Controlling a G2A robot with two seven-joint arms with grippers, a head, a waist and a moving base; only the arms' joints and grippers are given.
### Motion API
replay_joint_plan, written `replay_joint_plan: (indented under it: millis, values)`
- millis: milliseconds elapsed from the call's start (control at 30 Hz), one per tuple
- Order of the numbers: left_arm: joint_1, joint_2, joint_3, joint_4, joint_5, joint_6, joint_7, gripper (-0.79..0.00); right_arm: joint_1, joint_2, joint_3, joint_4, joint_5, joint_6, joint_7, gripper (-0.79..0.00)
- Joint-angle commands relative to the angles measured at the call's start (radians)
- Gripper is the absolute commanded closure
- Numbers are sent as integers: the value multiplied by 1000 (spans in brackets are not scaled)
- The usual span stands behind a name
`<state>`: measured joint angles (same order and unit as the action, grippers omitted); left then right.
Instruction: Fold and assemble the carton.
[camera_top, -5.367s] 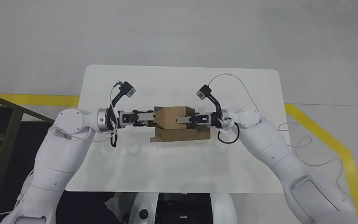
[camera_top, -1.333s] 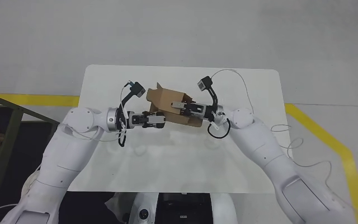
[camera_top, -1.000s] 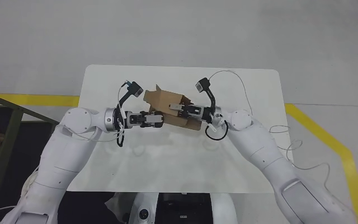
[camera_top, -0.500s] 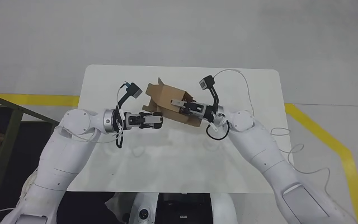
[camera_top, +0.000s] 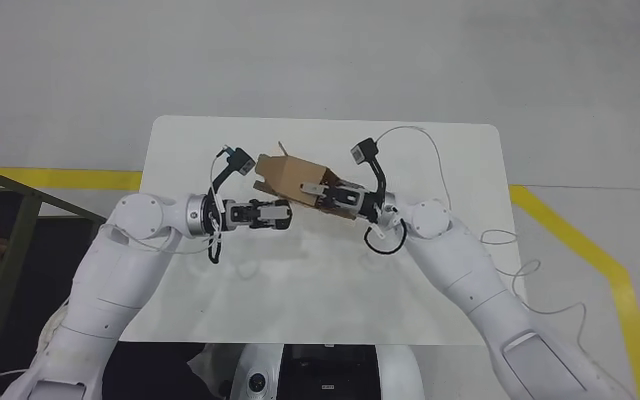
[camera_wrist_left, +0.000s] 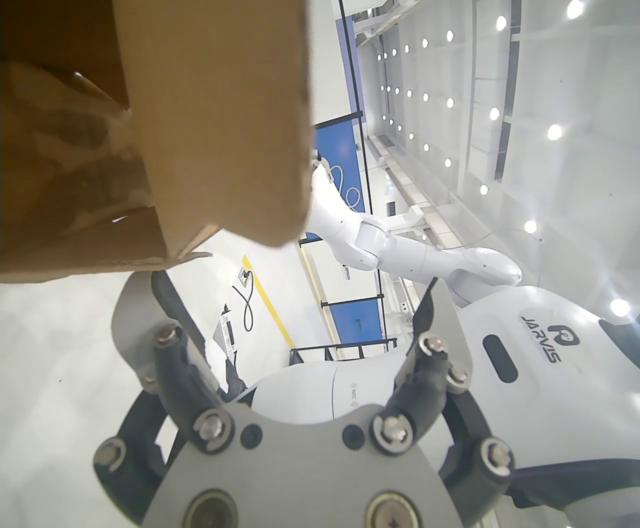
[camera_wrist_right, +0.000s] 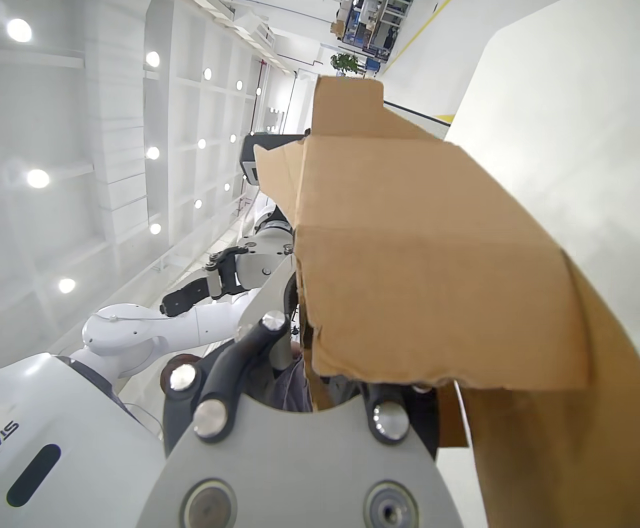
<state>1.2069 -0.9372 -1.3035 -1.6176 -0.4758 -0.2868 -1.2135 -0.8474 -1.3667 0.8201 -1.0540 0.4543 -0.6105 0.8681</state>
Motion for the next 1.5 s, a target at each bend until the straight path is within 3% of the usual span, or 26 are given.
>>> replay_joint_plan:
  millis: [0,833,1467]
  values:
    - [0,0,-3,2,-3,0,0,-785,0,-2,-3,-2,-4,4,1,0]
    - [1,3,-7,-4,-2,-1,-4,-785,19,-10,41,39,-29,-13,19,0]
    - [51,20,-116,95,-1,-15,25,-785,-28,60,171,-44,-54,52,293,0]
